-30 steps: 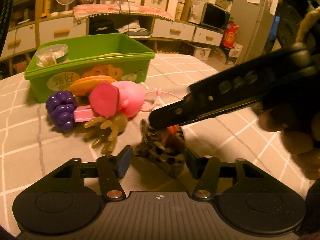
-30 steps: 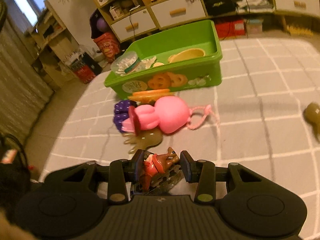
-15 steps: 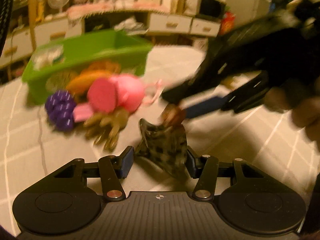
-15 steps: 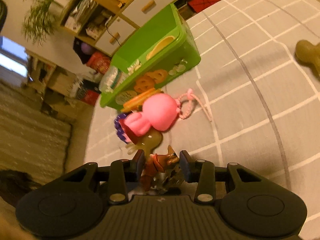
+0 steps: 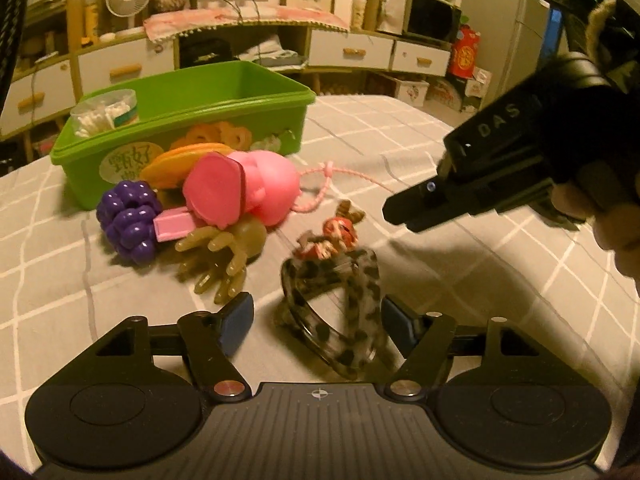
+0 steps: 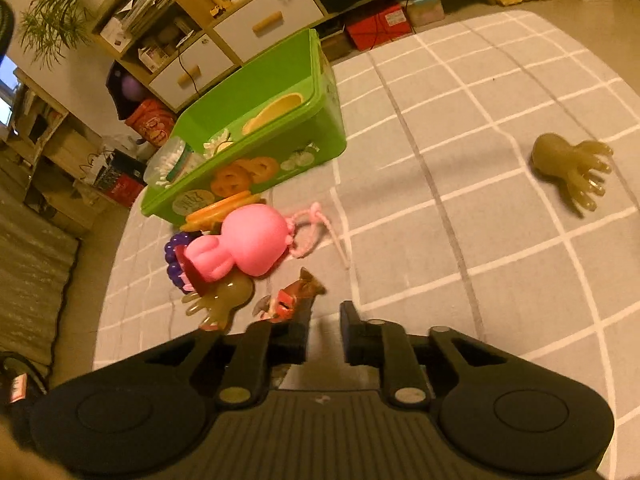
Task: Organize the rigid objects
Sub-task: 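Grasp the red tiger figure with the right tool while the left tool grasps the leopard-print clip, then carry the tiger figure with the right tool while the left tool carries the clip to the bin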
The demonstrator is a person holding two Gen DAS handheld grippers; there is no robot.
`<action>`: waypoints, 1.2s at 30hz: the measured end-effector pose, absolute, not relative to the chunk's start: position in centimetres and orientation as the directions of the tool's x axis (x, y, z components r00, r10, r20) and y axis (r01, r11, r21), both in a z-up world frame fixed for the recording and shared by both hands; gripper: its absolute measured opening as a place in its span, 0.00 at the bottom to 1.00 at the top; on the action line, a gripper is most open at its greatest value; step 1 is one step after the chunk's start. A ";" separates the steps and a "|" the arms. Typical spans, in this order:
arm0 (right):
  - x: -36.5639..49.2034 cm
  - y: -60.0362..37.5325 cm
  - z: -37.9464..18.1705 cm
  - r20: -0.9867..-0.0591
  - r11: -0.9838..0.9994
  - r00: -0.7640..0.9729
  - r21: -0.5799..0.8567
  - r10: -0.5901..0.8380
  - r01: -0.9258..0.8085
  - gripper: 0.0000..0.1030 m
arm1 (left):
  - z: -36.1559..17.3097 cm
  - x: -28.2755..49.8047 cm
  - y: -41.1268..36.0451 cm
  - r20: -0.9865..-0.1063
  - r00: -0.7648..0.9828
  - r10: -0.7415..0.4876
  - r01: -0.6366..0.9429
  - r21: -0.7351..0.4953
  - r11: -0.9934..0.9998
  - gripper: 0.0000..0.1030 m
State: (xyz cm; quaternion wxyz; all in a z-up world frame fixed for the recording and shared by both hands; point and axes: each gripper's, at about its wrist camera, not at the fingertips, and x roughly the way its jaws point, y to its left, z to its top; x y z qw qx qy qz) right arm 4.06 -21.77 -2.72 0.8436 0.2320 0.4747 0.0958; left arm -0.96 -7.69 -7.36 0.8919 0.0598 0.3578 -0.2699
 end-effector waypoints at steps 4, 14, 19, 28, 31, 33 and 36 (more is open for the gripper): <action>3.9 -22.0 -2.7 -0.752 0.868 0.537 0.491 0.381 0.071 0.19 | -7.1 -0.8 -7.5 -0.658 0.593 -0.464 0.533 -0.110 0.839 0.52; 4.5 -20.8 -3.4 -0.736 0.845 0.536 0.530 0.415 0.074 0.23 | -6.9 -1.6 -8.1 -0.670 0.595 -0.444 0.551 -0.062 0.832 0.51; 5.3 -18.5 -3.6 -0.759 0.902 0.544 0.431 0.357 0.008 0.23 | -6.5 -2.2 -8.0 -0.701 0.583 -0.412 0.533 -0.053 0.845 0.51; 5.5 -15.1 -4.0 -0.781 0.961 0.563 0.254 0.269 -0.106 0.30 | -6.4 -2.7 -6.2 -0.725 0.598 -0.343 0.478 -0.022 0.878 0.52; 5.6 -14.6 -4.1 -0.778 0.968 0.578 0.222 0.246 -0.114 0.30 | -6.7 -2.6 -5.6 -0.722 0.602 -0.341 0.459 -0.036 0.888 0.58; 5.6 -14.3 -4.1 -0.776 0.972 0.586 0.205 0.233 -0.115 0.29 | -7.0 -2.5 -5.3 -0.719 0.603 -0.345 0.445 -0.056 0.894 0.60; 5.6 -13.8 -4.2 -0.775 0.979 0.599 0.165 0.203 -0.118 0.21 | -7.0 -2.4 -5.1 -0.708 0.614 -0.349 0.433 -0.067 0.899 0.59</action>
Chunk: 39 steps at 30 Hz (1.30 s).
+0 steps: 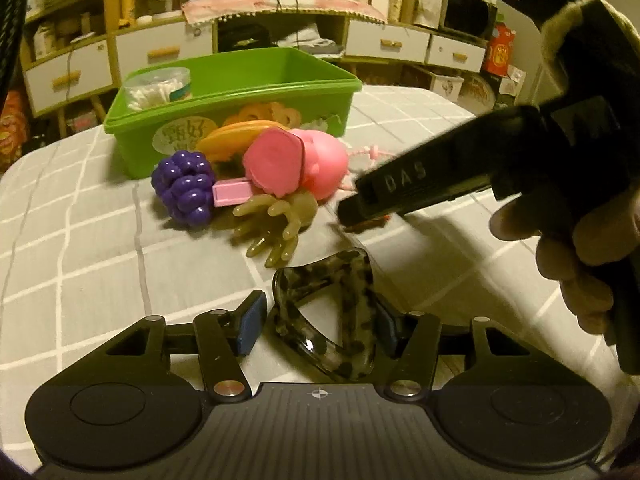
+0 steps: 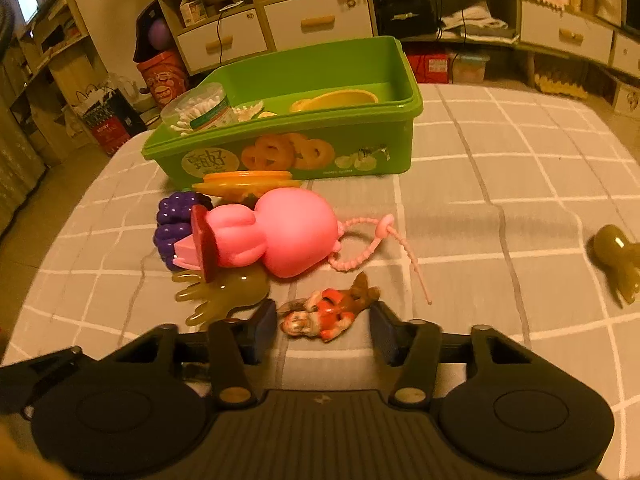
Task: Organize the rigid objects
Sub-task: 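Carry the tiger figure with the right tool while the left tool carries the clip to the bin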
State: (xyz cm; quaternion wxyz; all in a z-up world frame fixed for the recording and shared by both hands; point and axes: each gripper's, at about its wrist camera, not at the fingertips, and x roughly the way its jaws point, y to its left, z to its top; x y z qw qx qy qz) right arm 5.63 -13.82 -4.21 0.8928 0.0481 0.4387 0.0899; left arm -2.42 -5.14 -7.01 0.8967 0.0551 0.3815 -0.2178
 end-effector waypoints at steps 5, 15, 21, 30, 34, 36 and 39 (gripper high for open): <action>5.6 -14.1 -4.1 -0.775 0.978 0.596 0.179 0.208 -0.109 0.18 | -6.8 -2.3 -5.1 -0.706 0.619 -0.343 0.414 -0.078 0.907 0.55; 5.6 -15.8 -3.5 -0.790 0.958 0.559 0.287 0.253 -0.028 0.18 | -6.2 -1.8 -5.1 -0.708 0.615 -0.346 0.404 -0.093 0.910 0.51; 5.4 -16.6 -2.6 -0.778 0.936 0.558 0.353 0.290 0.006 0.18 | -5.2 -1.9 -4.8 -0.696 0.621 -0.361 0.402 -0.113 0.909 0.50; 5.3 -16.8 -1.2 -0.756 0.922 0.575 0.387 0.314 0.005 0.18 | -3.6 -1.5 -4.2 -0.667 0.644 -0.375 0.391 -0.134 0.910 0.50; 5.4 -16.8 -0.6 -0.743 0.913 0.583 0.409 0.329 0.005 0.18 | -3.0 -1.2 -3.8 -0.652 0.659 -0.374 0.381 -0.139 0.914 0.50; 5.5 -16.9 -0.3 -0.734 0.906 0.589 0.423 0.338 0.007 0.18 | -2.6 -0.9 -3.5 -0.643 0.671 -0.370 0.371 -0.141 0.918 0.50; 5.8 -17.1 0.4 -0.722 0.894 0.594 0.449 0.356 0.011 0.18 | -1.8 -0.2 -2.9 -0.625 0.693 -0.358 0.348 -0.145 0.926 0.50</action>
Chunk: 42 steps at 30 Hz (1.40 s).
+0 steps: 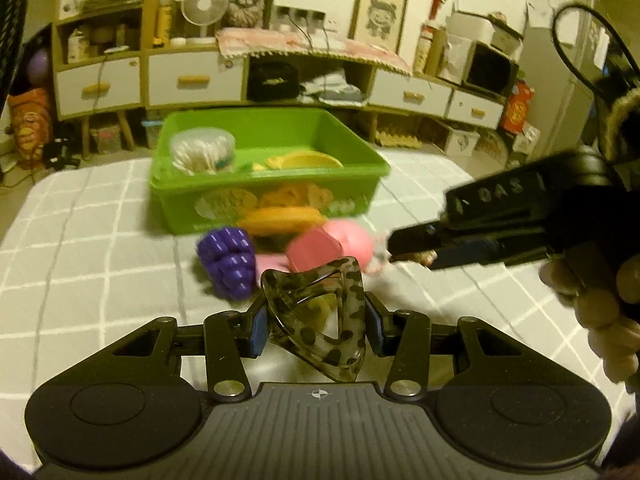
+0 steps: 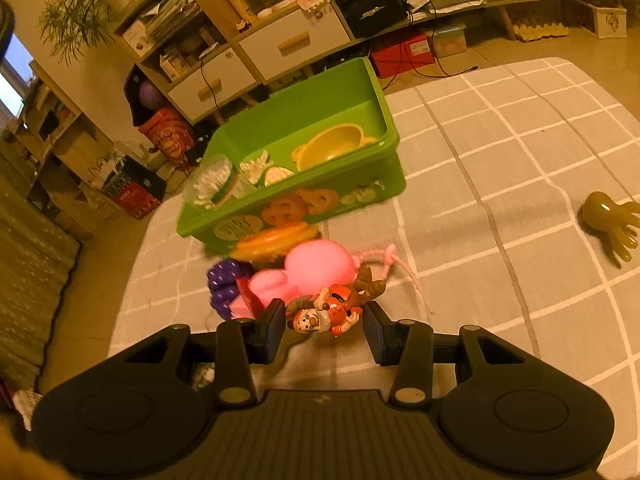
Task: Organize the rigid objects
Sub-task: 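Carry the tiger figure with the right tool while the left tool carries the clip to the bin, then open the right tool over the yellow bowl while the left tool releases the clip into the bin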
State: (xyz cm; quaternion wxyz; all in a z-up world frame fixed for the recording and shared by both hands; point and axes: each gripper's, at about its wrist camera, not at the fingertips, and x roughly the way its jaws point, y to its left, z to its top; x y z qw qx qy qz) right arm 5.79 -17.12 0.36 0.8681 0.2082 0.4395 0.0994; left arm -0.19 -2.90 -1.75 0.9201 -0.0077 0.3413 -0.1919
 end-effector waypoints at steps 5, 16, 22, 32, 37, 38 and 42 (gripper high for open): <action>6.7 -17.3 1.8 -0.709 0.890 0.607 0.455 0.358 0.006 0.18 | 0.0 1.5 -2.0 -0.601 0.724 -0.339 0.321 -0.141 0.936 0.50; 12.0 -17.3 4.8 -0.646 0.876 0.664 0.481 0.377 -0.029 0.18 | 3.4 8.0 -2.9 -0.551 0.772 -0.317 0.333 -0.073 0.940 0.50; 15.9 -17.3 4.5 -0.613 0.886 0.700 0.461 0.366 -0.059 0.18 | 3.5 14.1 -4.9 -0.563 0.774 -0.289 0.332 -0.028 0.943 0.50; 19.7 -16.1 1.5 -0.643 0.927 0.693 0.361 0.326 -0.102 0.18 | 0.8 23.5 -6.4 -0.691 0.683 -0.237 0.277 -0.056 0.959 0.51; 20.4 -15.5 0.5 -0.662 0.950 0.692 0.287 0.290 -0.124 0.18 | -0.6 25.3 -7.0 -0.734 0.656 -0.174 0.266 0.008 0.964 0.51; 20.5 -15.3 0.3 -0.663 0.954 0.693 0.271 0.283 -0.130 0.18 | -1.0 25.5 -7.2 -0.745 0.650 -0.153 0.258 0.026 0.966 0.51; 20.5 -14.7 -0.2 -0.670 0.964 0.695 0.215 0.261 -0.155 0.18 | -1.8 26.2 -7.7 -0.764 0.638 -0.099 0.234 0.069 0.970 0.51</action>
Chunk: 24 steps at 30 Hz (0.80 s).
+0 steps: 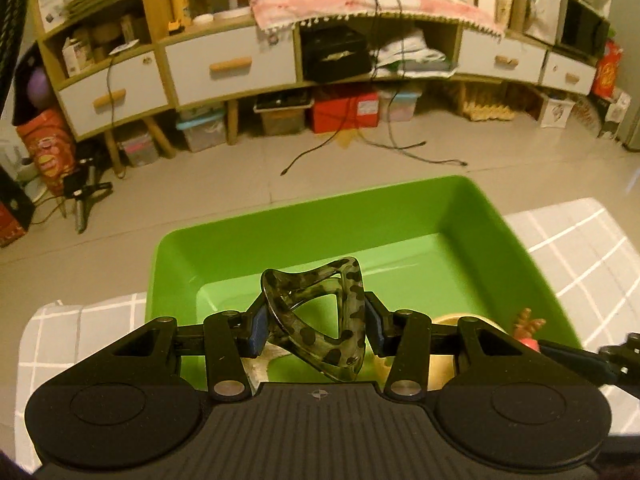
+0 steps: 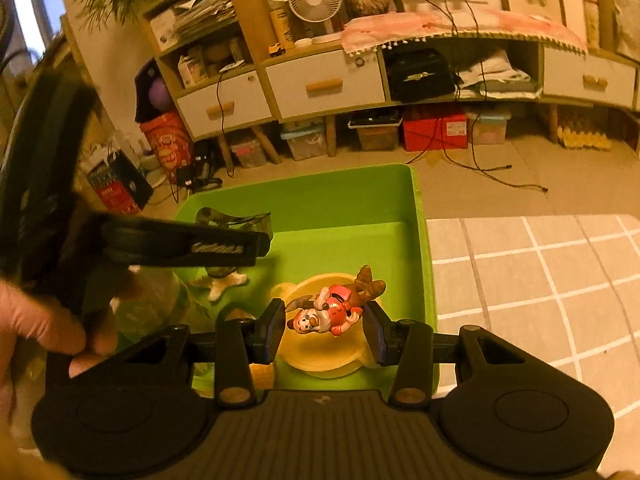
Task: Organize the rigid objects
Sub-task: 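Open the right tool over the yellow bowl while the left tool releases the clip into the bin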
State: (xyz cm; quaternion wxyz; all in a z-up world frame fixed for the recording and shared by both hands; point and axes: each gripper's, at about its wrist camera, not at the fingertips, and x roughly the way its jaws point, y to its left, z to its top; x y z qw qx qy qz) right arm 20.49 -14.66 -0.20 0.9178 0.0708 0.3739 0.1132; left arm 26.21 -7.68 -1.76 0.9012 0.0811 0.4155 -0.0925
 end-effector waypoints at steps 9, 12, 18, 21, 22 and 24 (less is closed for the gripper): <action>20.1 -14.0 -0.5 -0.677 0.973 0.699 0.172 0.230 -0.154 0.19 | -2.2 25.9 -7.5 -0.751 0.656 -0.073 0.218 0.096 0.971 0.56; 19.9 -14.2 -0.2 -0.673 0.971 0.700 0.192 0.237 -0.145 0.37 | -1.5 25.5 -7.5 -0.720 0.691 -0.068 0.209 0.109 0.972 0.78; 19.2 -14.4 0.6 -0.664 0.973 0.713 0.186 0.226 -0.135 0.41 | -0.2 24.6 -7.5 -0.696 0.715 -0.075 0.207 0.107 0.972 0.81; 18.7 -14.4 1.2 -0.661 0.973 0.716 0.188 0.224 -0.131 0.42 | 0.4 24.0 -7.5 -0.692 0.717 -0.084 0.205 0.095 0.974 0.81; 18.4 -14.4 1.4 -0.659 0.974 0.718 0.187 0.223 -0.131 0.42 | 0.6 23.9 -7.6 -0.690 0.719 -0.085 0.205 0.093 0.974 0.81; 18.0 -14.3 1.9 -0.657 0.974 0.721 0.182 0.221 -0.132 0.43 | 0.9 23.3 -7.6 -0.683 0.725 -0.087 0.207 0.095 0.974 0.81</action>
